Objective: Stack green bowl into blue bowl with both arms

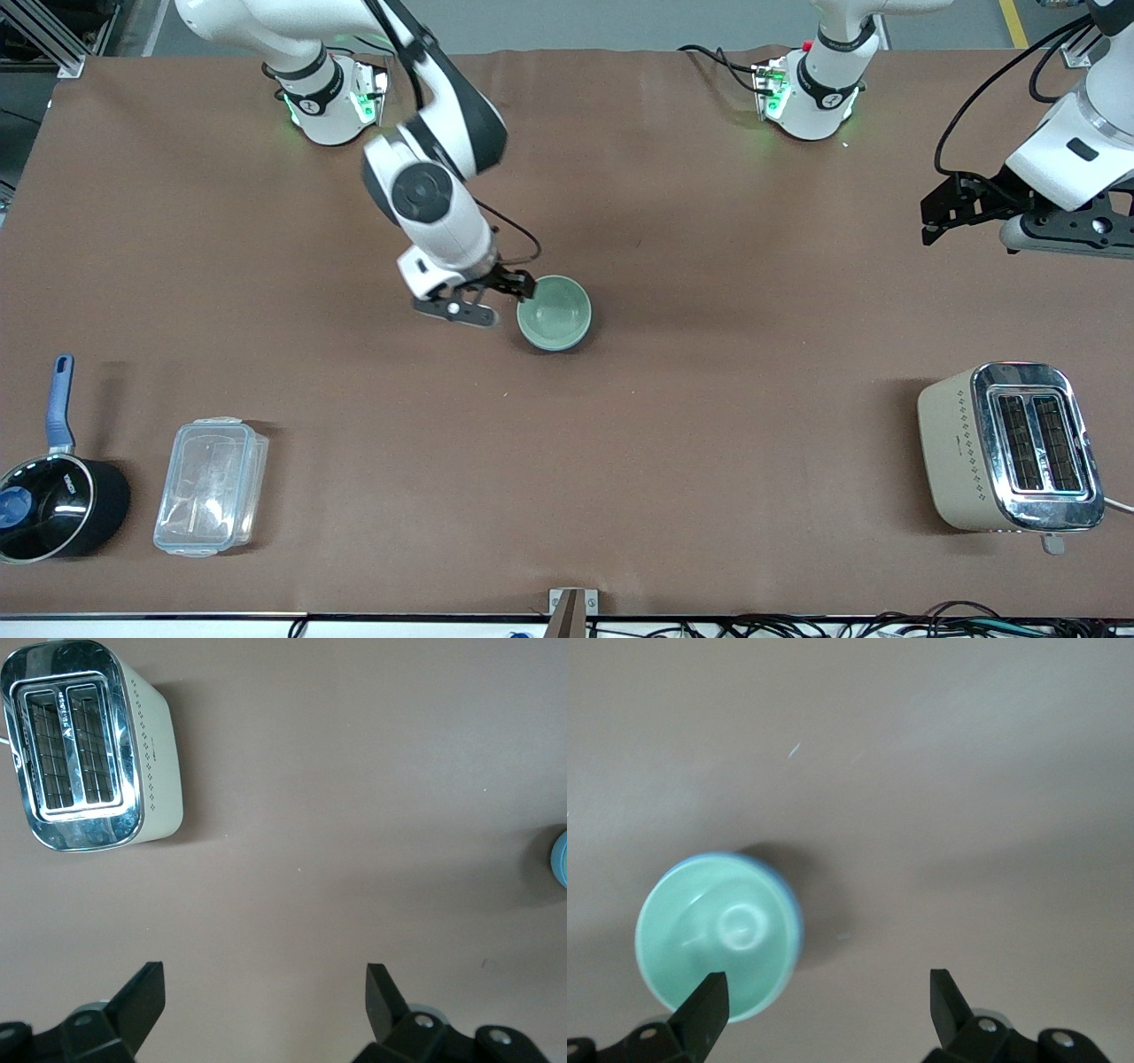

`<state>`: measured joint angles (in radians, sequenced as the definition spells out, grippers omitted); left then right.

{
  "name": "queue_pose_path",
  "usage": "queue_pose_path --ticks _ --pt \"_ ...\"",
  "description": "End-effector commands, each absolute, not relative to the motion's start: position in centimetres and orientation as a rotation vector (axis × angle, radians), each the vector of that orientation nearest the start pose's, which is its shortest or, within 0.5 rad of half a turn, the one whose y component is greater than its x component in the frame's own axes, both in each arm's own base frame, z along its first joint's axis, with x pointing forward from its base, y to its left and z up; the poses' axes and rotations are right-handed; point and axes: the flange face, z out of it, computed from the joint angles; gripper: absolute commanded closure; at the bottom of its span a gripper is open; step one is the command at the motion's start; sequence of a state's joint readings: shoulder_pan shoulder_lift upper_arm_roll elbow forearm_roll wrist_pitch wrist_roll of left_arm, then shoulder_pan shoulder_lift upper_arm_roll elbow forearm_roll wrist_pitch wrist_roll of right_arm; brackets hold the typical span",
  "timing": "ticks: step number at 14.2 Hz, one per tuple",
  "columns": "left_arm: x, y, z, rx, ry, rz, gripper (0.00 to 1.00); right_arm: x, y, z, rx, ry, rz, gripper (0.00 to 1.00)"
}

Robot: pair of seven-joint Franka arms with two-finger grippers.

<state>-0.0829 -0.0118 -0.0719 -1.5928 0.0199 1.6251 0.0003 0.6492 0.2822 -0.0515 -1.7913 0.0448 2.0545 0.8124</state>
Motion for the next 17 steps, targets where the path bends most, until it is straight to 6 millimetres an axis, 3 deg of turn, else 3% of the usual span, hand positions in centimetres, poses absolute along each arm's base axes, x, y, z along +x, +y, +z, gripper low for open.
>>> queue_pose_path --ticks 1,5,7,9,11,12,13,17 --pt "55.2 -8.4 63.0 -3.116 0.286 -0.081 0.0 52.5 26.5 47.9 -3.177 0.454 -0.116 0.0" --pt "54.8 -8.7 63.0 -3.119 0.291 -0.059 0.0 54.8 12.9 56.3 -3.138 0.517 -0.254 0.0" --pt "54.6 -8.8 63.4 -3.12 0.293 -0.068 0.0 55.4 7.4 60.2 -3.169 0.447 -0.226 0.0" --pt "54.4 -8.5 63.8 -3.12 0.286 -0.08 0.0 54.8 2.9 64.0 -3.201 0.272 -0.131 0.0" --pt "54.3 -8.7 63.9 -3.118 0.29 -0.08 0.0 54.1 -0.6 65.4 -3.164 0.221 -0.057 0.0" --pt "54.4 -8.5 63.9 -3.118 0.288 -0.083 0.0 53.7 -1.3 66.7 -3.163 0.205 -0.068 0.0" --pt "54.4 -8.4 64.1 -3.118 0.286 -0.087 0.0 53.8 -1.9 67.2 -3.165 0.192 -0.065 0.0" --pt "54.2 -8.1 64.7 -3.112 0.27 -0.076 0.0 55.1 -2.3 65.9 -3.147 0.09 -0.026 0.0"
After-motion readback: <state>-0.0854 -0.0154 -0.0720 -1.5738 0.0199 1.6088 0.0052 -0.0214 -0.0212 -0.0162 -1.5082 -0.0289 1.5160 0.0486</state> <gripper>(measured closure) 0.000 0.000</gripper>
